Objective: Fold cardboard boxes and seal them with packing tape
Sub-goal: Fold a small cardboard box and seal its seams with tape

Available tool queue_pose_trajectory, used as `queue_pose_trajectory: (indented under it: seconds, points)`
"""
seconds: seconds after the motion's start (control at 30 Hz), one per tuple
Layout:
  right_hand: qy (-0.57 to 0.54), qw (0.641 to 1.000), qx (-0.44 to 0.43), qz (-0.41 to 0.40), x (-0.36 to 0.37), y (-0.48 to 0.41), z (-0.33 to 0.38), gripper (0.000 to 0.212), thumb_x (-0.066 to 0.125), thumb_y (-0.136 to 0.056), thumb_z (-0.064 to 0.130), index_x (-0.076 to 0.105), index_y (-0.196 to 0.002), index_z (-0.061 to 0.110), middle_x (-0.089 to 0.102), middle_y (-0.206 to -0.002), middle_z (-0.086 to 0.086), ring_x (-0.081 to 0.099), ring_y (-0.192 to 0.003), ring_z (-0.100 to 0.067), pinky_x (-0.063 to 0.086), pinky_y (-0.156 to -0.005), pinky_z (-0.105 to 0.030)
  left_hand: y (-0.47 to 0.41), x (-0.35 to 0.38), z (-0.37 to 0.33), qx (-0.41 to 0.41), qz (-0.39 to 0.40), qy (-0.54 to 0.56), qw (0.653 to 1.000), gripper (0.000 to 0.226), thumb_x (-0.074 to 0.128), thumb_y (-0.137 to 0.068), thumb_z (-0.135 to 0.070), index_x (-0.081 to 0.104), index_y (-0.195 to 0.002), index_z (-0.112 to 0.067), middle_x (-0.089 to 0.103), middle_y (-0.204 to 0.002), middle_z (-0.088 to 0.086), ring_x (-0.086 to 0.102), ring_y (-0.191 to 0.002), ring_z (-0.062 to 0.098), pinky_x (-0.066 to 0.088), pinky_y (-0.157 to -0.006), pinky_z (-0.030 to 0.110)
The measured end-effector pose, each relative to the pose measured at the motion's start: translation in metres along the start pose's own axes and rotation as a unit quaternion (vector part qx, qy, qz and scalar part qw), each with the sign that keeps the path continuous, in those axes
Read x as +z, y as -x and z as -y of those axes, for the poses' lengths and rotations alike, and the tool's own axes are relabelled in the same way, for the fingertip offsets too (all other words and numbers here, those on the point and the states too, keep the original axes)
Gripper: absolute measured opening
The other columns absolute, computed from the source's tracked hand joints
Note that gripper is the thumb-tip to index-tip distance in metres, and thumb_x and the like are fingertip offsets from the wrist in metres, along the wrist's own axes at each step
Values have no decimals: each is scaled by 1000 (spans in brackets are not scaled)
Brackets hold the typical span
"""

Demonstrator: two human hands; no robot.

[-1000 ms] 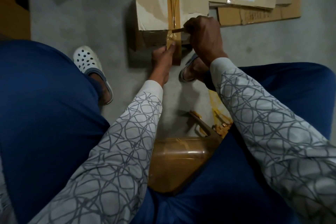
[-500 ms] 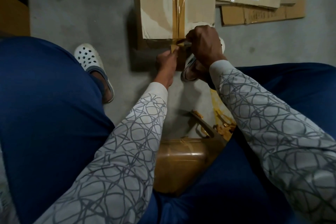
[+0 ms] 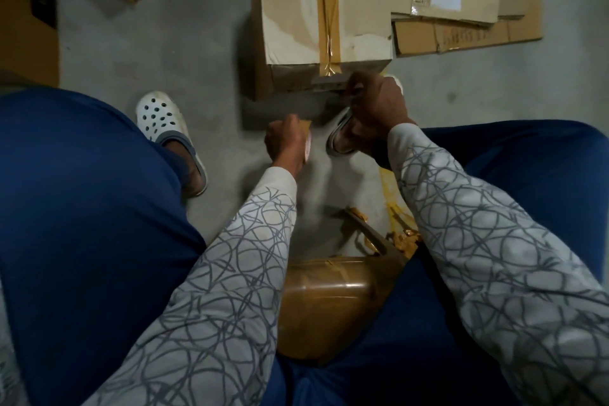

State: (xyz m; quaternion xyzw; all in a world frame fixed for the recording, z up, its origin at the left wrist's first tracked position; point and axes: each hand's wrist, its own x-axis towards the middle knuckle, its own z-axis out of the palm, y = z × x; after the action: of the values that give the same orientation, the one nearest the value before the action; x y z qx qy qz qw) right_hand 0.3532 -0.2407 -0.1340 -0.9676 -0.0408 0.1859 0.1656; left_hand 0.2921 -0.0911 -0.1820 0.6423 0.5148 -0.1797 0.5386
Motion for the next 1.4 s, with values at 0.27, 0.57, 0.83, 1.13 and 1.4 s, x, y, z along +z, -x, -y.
queue_pose_trajectory:
  seconds: [0.27,0.57,0.83,1.13,1.4]
  points:
    - [-188,971,-41,-139,2,-32,12,29,61,-89,7,77,-113,12,67,-111,-6,60,-99,-12,41,-84,-5,7,1,-21,163,-42,-42,985,35,58,-98,-27,48,-130,-17,63,-128,9,60,-113,29,35,-81,27]
    - [-47,964,-176,-195,35,-70,1,10,78,-82,17,80,-92,16,69,-95,-8,58,-88,-30,40,-66,-29,-9,4,-16,170,-32,-74,982,31,59,-99,-28,54,-128,-18,63,-127,8,56,-117,28,32,-81,24]
    - [-9,944,-203,-260,50,-78,-2,8,75,-86,15,74,-84,7,64,-82,-9,59,-77,-27,41,-59,-28,-26,6,-7,139,-1,-40,989,34,65,-95,-29,57,-126,-18,64,-122,7,60,-111,26,43,-86,30]
    - [-258,959,46,-110,-10,-19,26,29,82,-83,35,80,-105,16,77,-102,-1,68,-89,-9,55,-82,-20,18,-28,-13,192,77,61,977,58,71,-86,0,48,-133,-24,67,-89,-1,64,-86,13,53,-86,35]
    - [-510,844,159,-35,-32,105,74,40,74,-81,63,75,-81,22,76,-83,8,73,-91,-19,60,-77,-34,99,-89,-24,306,120,142,934,56,70,-79,17,53,-125,-11,72,-102,7,70,-96,16,60,-84,32]
